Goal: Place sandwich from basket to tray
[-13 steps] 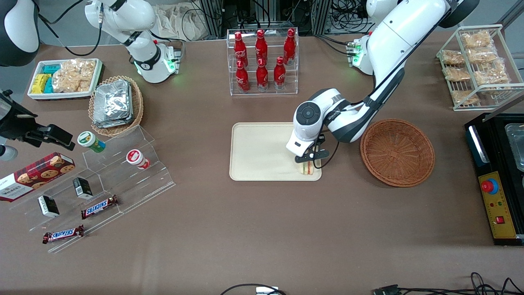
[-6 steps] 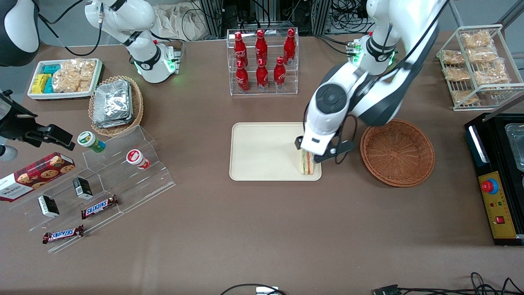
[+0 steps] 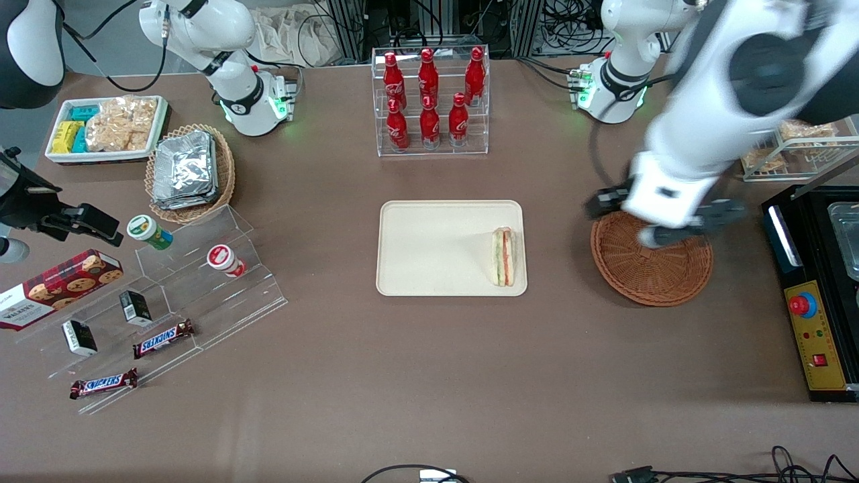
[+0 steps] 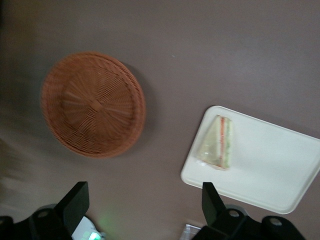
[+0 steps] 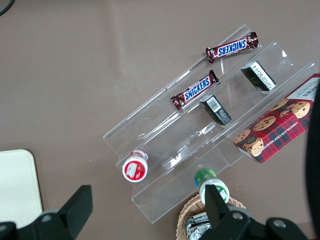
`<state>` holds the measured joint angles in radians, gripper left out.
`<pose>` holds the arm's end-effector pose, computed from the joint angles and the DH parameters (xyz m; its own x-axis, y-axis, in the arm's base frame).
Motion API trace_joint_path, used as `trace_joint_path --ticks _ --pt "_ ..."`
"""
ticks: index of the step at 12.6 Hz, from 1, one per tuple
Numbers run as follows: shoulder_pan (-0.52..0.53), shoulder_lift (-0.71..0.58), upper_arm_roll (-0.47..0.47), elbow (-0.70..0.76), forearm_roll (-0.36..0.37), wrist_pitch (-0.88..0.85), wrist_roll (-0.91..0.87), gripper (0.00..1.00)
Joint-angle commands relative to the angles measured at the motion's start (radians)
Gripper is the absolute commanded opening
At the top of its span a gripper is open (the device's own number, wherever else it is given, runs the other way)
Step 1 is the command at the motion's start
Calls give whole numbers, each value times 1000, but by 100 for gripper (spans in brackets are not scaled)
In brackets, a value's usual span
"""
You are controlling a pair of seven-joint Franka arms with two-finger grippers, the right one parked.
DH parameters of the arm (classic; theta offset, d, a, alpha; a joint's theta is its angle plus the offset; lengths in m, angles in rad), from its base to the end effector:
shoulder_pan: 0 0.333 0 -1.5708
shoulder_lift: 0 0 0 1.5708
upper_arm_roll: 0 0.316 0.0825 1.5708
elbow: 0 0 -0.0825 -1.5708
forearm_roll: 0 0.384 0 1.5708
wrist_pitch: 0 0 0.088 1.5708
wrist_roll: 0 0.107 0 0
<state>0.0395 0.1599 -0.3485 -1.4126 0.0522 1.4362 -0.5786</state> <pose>0.5652 -0.1561 0.6007 0.9562 0.2725 -0.1071 0.2664 -0.9615 -0.0673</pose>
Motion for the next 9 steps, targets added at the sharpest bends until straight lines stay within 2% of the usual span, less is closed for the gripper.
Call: trace_joint_path --ticks 1,3,5,7,9 --pt "-23 -91 193 -83 -34 -7 216 100" --pt "-26 -82 313 -85 -15 6 405 100" --pt "-27 -104 348 -150 -12 24 407 100" --pt "-29 -172 332 -276 -12 151 376 100" --pt "0 -140 266 -231 -17 159 234 100"
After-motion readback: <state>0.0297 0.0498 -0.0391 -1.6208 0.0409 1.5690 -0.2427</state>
